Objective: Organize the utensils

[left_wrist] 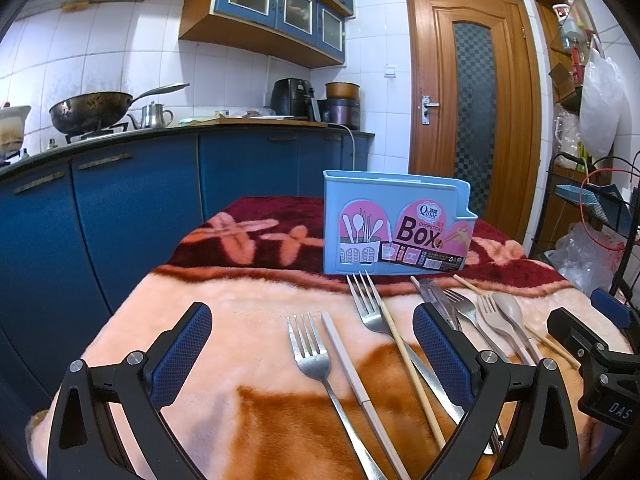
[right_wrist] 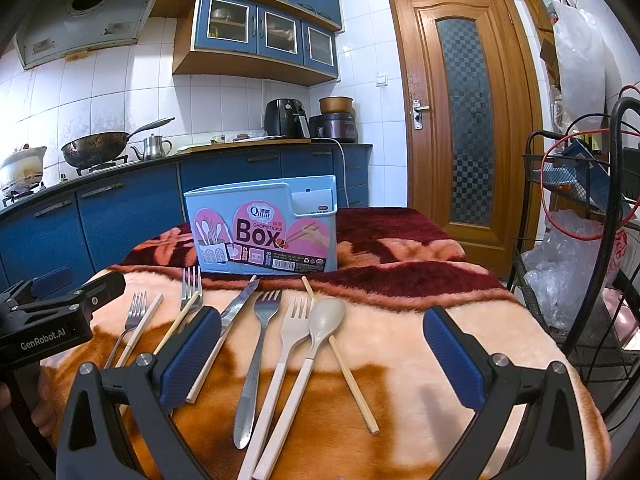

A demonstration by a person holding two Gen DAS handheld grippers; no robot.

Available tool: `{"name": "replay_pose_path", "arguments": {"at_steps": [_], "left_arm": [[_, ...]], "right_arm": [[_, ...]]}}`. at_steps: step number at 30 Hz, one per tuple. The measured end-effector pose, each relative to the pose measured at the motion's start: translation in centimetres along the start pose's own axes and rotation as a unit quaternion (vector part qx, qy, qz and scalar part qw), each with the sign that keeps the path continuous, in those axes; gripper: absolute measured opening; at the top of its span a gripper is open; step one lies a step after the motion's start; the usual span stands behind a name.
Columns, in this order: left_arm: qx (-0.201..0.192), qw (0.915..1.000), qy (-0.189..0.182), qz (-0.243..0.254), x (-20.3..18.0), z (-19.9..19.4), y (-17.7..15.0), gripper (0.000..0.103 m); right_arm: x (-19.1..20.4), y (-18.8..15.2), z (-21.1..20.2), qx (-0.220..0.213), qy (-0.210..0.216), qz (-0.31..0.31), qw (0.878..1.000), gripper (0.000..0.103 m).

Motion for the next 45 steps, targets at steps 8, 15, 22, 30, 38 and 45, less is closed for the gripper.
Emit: {"name": "replay_pose_path", "arguments": {"at_steps": [8,15,22,30,38,45], "left_arm": [[0.0,1.0,0.0,0.0,0.03,-0.04,0.0,0.1],[-0.001,1.0,0.0,0.0,0.12,-0.17,0.03,0.1],[-0.001,1.0,0.0,0.0,0.05,-0.14,-0.04,0.1],[-0.001,1.0,0.0,0.0,0.05,-0.18,0.0,0.1],[-0.001,1.0,0.0,0.001,-0.03,-0.16,-0.08,0.1],[0.0,1.0,0.001,0.002,0.02,-0.27,0.03,0.1]], "right_arm": [[0.1,0.01,-0.08,-0.001,0.0,0.0,1.0,0.103],[0.11,0.01,-0.09,0.0,0.0,0.0,1.0,0.103],[0.13,0.01,-0.1,-0.001,0.0,0.0,1.0,0.103],[0.18,0.0,-0.1,-0.001,0.0,0.0,1.0,0.103],[0.16,-0.05,-0.09,-0.001,0.0,0.0,1.0,0.103],[0.21,0.13,-0.05,0.002,-0.001,0.0,1.0,0.103]]}}
Point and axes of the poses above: each gripper's, at about its wrist camera, not at the fingertips, and z roughly the way its jaws point, x to its left, y to its top, the point moved 3 cm from there along z, roughly the way its jaws point, and after that the axes turned 6 degrees about x, right-handed, at the moved point
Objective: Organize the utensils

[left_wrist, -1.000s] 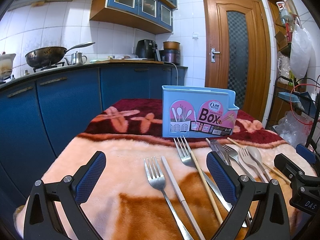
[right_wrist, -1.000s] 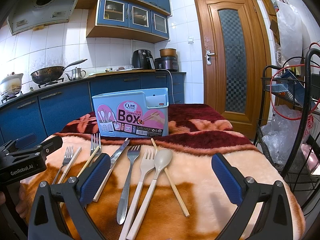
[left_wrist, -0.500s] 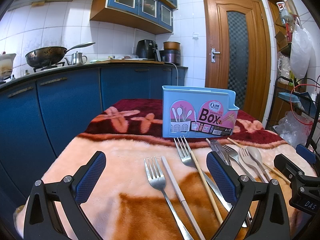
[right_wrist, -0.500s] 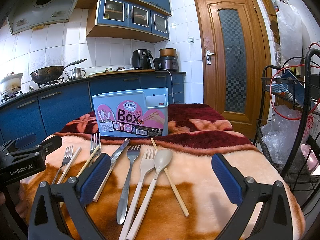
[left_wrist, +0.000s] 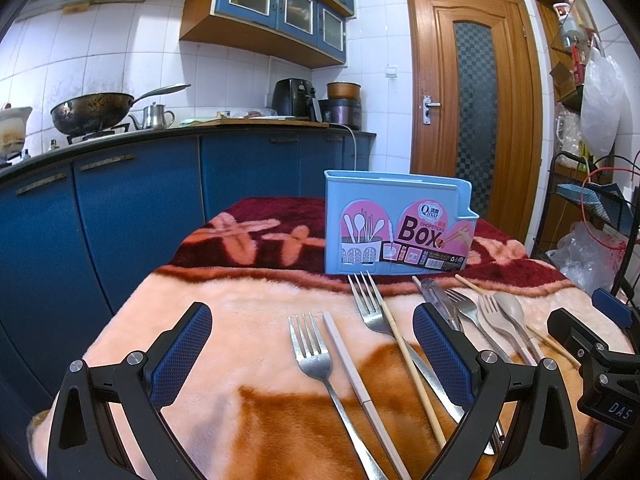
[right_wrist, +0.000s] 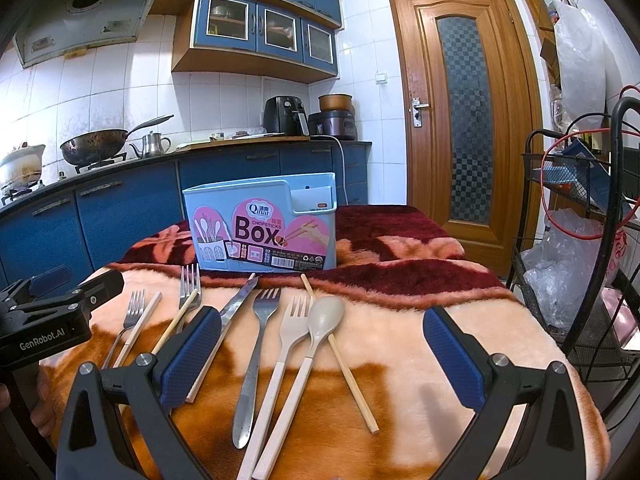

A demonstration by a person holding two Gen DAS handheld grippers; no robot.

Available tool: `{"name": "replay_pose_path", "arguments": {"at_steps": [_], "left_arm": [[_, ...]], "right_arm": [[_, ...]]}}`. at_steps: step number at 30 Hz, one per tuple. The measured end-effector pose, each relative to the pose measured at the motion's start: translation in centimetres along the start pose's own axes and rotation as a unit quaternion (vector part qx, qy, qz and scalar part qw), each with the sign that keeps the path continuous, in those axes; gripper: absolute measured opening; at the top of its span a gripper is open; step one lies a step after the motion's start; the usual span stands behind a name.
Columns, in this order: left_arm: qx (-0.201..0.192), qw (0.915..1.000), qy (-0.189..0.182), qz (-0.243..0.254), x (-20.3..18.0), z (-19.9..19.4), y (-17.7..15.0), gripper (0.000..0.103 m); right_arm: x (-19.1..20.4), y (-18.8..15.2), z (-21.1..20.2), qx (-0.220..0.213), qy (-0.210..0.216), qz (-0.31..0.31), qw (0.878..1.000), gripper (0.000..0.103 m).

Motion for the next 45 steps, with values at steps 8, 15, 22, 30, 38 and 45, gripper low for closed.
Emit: {"name": "replay_pose_path", "arguments": {"at_steps": [8,15,22,30,38,45], "left_arm": [[0.007,1.0,0.003,-0.003,0.1,0.4,0.1,0.1],[0.053,0.9985,-0.009,-0.009,0.5,1.6,0.3,0.1],[0.113,0.9933,0.001,0.024,1.3,2.5,1.4,0.1],[0.211,0.9772,-0.009,0.021,2.3,4.6,1.7,0.09],[0.289,0.9551,-0.065,0.009,1.3,6.6,0.7,0.067],[0.321,0.9429,-0.087,-0.005,1.2,8.1,0.8,0.054]], "right_arm": [[-0.1,-0.1,0.0,0.011,0.001,0.005,1.0,0.103],[-0.2,0.6,0.7,0.067,0.015,-0.005,0.998,0.103],[-0.5,2.7,1.2,0.135,0.02,-0.031,0.99,0.103],[-2.0,4.1,4.3,0.242,0.013,-0.019,0.97,0.078],[-1.7,3.9,6.6,0.314,0.054,-0.012,0.948,0.054],[-1.3,3.6,8.2,0.343,0.066,-0.016,0.937,0.049]]}}
Point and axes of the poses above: each gripper's, at about its wrist camera, not at the fingertips, and z roughly the way its jaws point, x to its left, y to its top, the point moved 3 cm from there along z, roughly the way its jaws point, and after that the axes turned 6 degrees about x, right-handed, at the moved point
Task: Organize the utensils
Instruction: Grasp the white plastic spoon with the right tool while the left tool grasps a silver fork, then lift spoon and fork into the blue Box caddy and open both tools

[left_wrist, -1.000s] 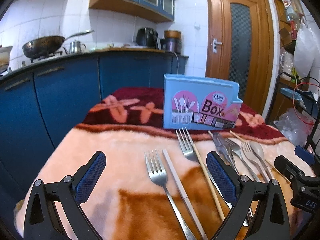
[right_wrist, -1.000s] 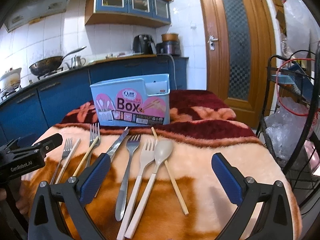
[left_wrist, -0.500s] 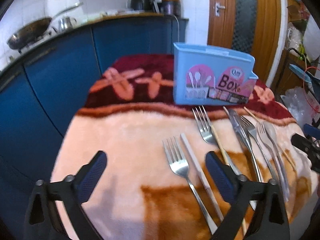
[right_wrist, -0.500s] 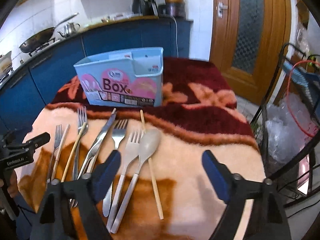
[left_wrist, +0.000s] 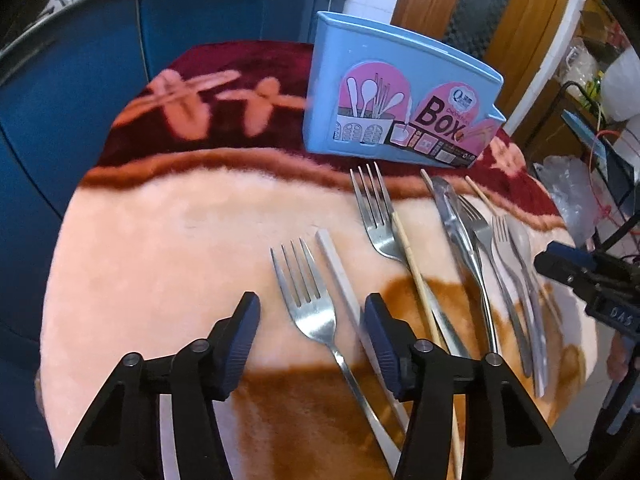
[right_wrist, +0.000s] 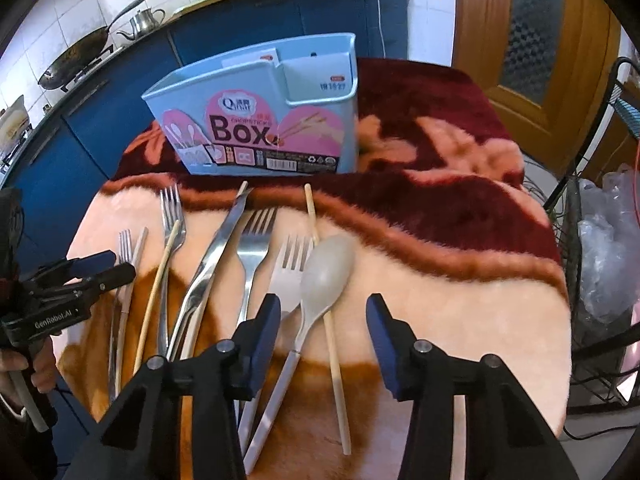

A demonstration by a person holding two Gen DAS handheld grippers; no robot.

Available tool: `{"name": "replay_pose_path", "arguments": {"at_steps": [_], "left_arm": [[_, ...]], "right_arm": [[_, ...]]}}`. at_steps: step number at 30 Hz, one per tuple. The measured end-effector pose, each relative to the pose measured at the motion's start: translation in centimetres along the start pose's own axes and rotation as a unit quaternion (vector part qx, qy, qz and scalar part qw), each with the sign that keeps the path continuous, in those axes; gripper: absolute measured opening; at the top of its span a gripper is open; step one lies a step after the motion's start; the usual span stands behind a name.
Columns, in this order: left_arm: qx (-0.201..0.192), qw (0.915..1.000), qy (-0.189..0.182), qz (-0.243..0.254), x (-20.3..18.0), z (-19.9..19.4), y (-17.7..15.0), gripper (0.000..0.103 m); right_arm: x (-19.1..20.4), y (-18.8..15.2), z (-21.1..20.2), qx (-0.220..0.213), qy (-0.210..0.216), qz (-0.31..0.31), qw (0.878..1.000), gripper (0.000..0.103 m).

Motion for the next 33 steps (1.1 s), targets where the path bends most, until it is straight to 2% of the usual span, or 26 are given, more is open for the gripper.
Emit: {"name": "replay_pose_path", "arguments": {"at_steps": [5,10,12,15,17,19,22,29,33], "left_arm": [[0.002,1.0,-0.004,-0.002,0.1,0.5,0.7,0.053],[-0.003,0.9999,-0.009,0.003,0.3,0.5,0.9,0.053],[-0.003,0.9999,-0.014,-0.003,0.9,0.3,0.9,0.052],[-0.002,0.9997,-0.021,-0.012,1.5,0.2,1.1,0.049],[-0.002,0.9992,-0.036,-0.016,1.6,0.4,1.3,0.044],[-0.009,0.9984,-0.053,-0.017,1.6,0.4,1.4,0.027],[-0.016,0.9971,-0.072,-0.019,1.6,0.4,1.3,0.01],[-0.056,0.9936,-0.096,-0.018,1.4,-1.1,0.9,0.001],[-0.123,0.9893,-0.078,0.003,0.6,-4.3,0.8,0.001]], "right_arm": [[-0.1,0.6,1.6,0.017,0.004,0.003,1.0,0.049],[-0.1,1.4,2.3,0.01,0.015,0.007,1.0,0.049],[-0.1,1.5,2.3,0.005,0.019,0.008,1.0,0.046],[-0.4,1.7,2.4,-0.002,0.025,0.013,1.0,0.033],[-0.6,1.7,2.4,-0.005,0.038,0.023,0.999,0.033],[-0.9,1.7,2.3,-0.011,0.049,0.031,0.998,0.032],[-1.0,1.5,1.7,-0.025,0.056,0.032,0.998,0.031],[-0.5,1.1,-0.3,-0.074,0.075,0.027,0.994,0.03],[0.1,0.8,-2.3,-0.121,0.074,0.017,0.99,0.03]]}}
Point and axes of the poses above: each gripper's, at about its wrist camera, not at the fingertips, and z roughly the way its jaws point, x to its left, y to its top, the point moved 3 cm from there along z, roughly the way its jaws point, and after that the axes turned 6 degrees about x, right-handed, at the moved point
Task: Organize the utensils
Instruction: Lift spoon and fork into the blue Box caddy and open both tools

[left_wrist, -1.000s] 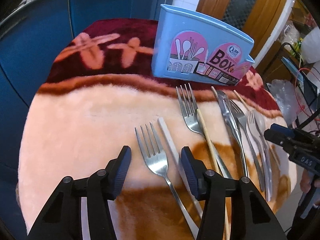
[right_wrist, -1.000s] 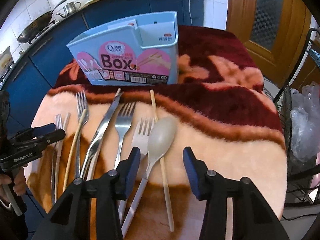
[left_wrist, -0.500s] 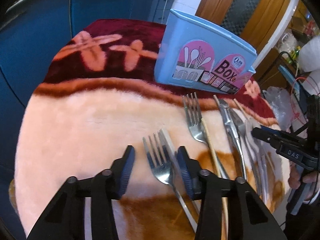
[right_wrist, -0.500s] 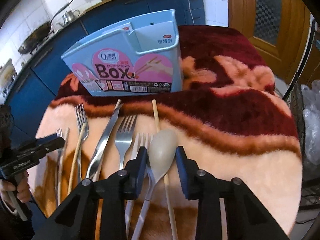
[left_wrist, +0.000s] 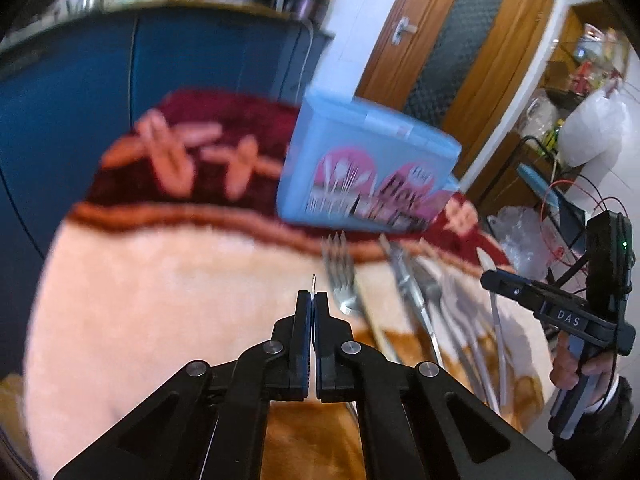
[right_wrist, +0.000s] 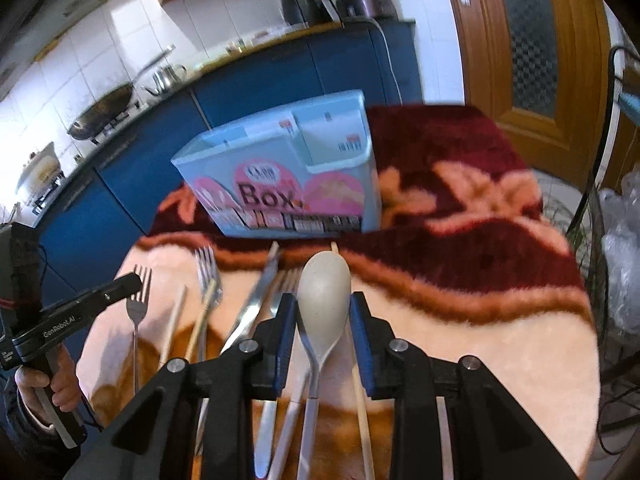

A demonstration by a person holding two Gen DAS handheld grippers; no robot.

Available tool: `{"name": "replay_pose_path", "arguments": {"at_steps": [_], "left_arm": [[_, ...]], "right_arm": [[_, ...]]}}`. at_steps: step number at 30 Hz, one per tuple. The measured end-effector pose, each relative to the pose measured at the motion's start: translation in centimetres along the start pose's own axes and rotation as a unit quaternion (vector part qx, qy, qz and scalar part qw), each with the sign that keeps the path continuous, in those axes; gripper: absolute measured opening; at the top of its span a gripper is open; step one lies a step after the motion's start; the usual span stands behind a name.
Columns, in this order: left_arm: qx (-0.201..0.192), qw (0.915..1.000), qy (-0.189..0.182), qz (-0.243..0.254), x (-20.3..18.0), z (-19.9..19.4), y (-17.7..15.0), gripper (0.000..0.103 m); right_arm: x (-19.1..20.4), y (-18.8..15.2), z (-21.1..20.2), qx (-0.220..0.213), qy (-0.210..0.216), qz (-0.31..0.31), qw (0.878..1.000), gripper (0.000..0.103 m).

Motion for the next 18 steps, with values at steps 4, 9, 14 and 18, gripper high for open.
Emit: {"name": "replay_pose_path", "arguments": {"at_steps": [4,9,14,18], "left_arm": [[-0.062,0.9975,0.025,0.023,-1.2,-3.0,1.1,0.001],[-0.147,0.9878,0.043,0.03,-2.2,-7.0,3.2,0.001],[-0.205,0.9758,0.064,0.04,-3.0,-9.9,6.0,0.001],[-0.241,0.9653,0.086,0.051,-4.0,-11.1,9.1,0.001]], "right_arm": [[0.8,0.4,-2.2,-0.053,-0.006,-0.009,0.999,0.03],[1.8,1.0,-5.0,-0.121,-0.024,-0.023,0.992,0.03],[2.4,2.0,-6.7,-0.17,-0.04,-0.031,0.984,0.03],[2.6,3.4,-7.3,-0.183,-0.04,-0.035,0.982,0.03]]}}
Point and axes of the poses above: each gripper's, at about its wrist camera, not at the fingertips, and z roughly the way its jaws point, x to its left, y to its top, the point moved 3 cm from there along z, roughly the way its jaws point, and after that the axes turned 6 degrees about x, right-handed, at the moved point
